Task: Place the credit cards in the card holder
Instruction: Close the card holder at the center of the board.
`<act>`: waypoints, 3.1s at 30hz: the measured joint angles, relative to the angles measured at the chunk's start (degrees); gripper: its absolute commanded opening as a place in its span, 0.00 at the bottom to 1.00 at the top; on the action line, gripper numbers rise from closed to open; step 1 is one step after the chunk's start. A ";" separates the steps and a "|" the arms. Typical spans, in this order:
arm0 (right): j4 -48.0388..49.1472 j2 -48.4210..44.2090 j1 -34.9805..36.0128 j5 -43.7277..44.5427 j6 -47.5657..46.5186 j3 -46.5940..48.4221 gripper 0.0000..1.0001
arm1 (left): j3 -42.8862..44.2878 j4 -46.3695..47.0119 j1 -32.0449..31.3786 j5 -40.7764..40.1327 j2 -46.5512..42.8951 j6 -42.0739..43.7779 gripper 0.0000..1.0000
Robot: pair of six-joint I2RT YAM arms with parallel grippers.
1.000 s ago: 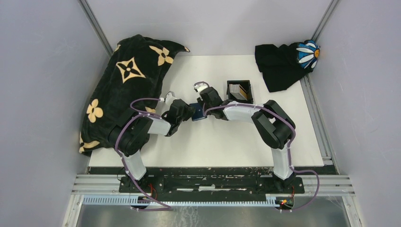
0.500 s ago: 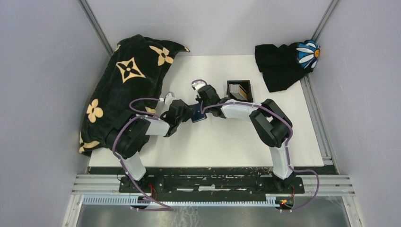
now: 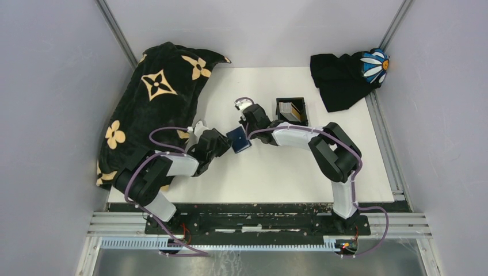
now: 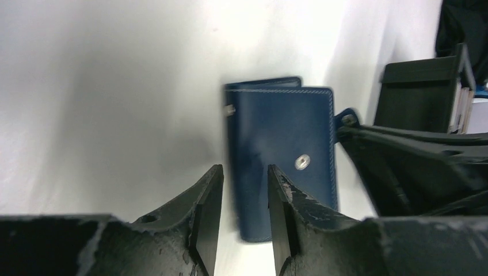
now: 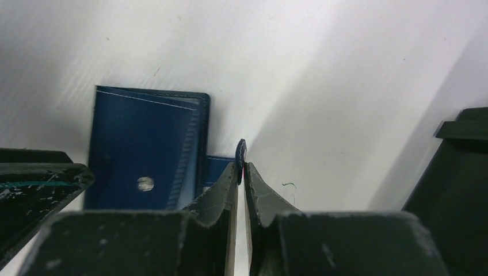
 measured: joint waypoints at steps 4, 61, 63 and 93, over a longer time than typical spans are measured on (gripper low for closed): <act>0.00 -1.31 0.00 -0.61 0.17 -0.22 0.13 | -3.41 -0.07 0.02 -0.46 -1.92 0.11 0.44; -18.38 1.60 4.00 11.32 -4.15 17.86 0.68 | -0.61 -0.79 -1.38 -3.85 -1.33 9.66 0.44; -20.02 2.82 4.00 10.75 -4.09 17.92 0.67 | -0.04 -0.76 -1.40 -3.82 -0.87 9.77 0.44; -28.59 9.51 3.74 5.79 -3.30 24.79 0.52 | 1.81 -0.20 -1.38 -3.72 2.34 9.94 0.44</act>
